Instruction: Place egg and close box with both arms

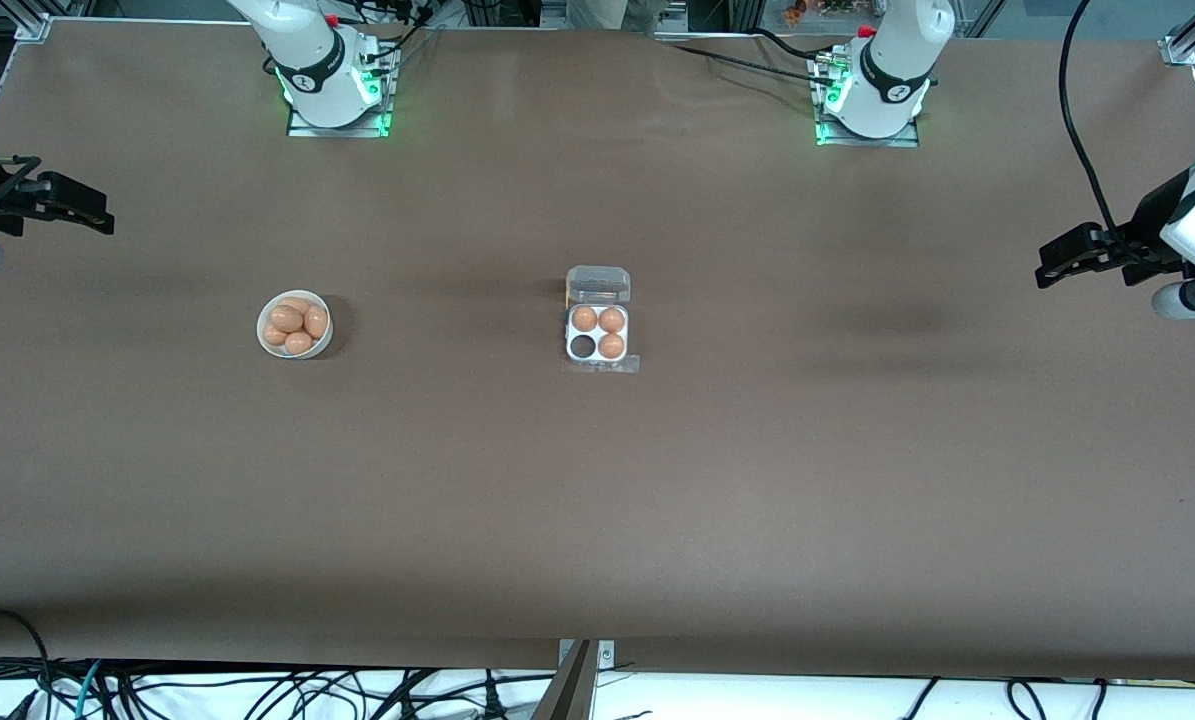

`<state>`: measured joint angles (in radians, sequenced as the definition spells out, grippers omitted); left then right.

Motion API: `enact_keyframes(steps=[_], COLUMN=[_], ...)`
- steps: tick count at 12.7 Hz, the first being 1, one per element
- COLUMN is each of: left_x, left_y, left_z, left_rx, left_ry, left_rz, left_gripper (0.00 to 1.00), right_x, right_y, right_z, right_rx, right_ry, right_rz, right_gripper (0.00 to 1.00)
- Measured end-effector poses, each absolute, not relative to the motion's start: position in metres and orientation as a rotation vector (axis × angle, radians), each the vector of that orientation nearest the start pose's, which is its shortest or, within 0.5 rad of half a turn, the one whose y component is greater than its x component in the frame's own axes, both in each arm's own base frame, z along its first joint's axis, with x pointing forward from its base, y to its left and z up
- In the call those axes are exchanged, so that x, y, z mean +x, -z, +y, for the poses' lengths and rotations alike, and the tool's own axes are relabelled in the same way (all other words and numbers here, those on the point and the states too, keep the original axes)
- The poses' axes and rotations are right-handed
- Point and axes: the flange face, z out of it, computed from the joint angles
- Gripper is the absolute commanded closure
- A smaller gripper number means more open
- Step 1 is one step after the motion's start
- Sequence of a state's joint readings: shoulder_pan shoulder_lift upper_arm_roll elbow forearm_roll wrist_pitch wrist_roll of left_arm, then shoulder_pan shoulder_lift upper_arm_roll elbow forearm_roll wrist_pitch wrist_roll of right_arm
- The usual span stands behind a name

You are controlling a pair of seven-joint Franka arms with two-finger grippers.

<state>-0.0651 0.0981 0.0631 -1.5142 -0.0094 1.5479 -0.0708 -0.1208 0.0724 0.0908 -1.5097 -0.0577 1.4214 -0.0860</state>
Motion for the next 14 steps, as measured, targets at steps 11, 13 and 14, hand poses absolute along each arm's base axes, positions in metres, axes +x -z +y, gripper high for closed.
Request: enact_keyframes(steps=[11,13,14], left_x=[0.582,0.582,0.582], left_y=[-0.592,-0.592,-0.592], left_z=[-0.004,-0.003,-0.003], left_rx=[-3.139,-3.139,-3.139], left_ry=[-0.104,-0.103,-0.103], left_rz=[-0.108,-0.110,-0.111], left_gripper=[0.00,0.00,0.00], right_x=[0.559,0.566,0.569], right_y=[-0.581,-0.551,-0.527], right_z=[-0.018,-0.018,-0.018], right_rx=[-3.109,-3.104,-3.104], right_ry=[-0.308,-0.320,-0.318], right_rz=[-0.091,-0.091,-0.091], right_gripper=[0.00,0.00,0.00])
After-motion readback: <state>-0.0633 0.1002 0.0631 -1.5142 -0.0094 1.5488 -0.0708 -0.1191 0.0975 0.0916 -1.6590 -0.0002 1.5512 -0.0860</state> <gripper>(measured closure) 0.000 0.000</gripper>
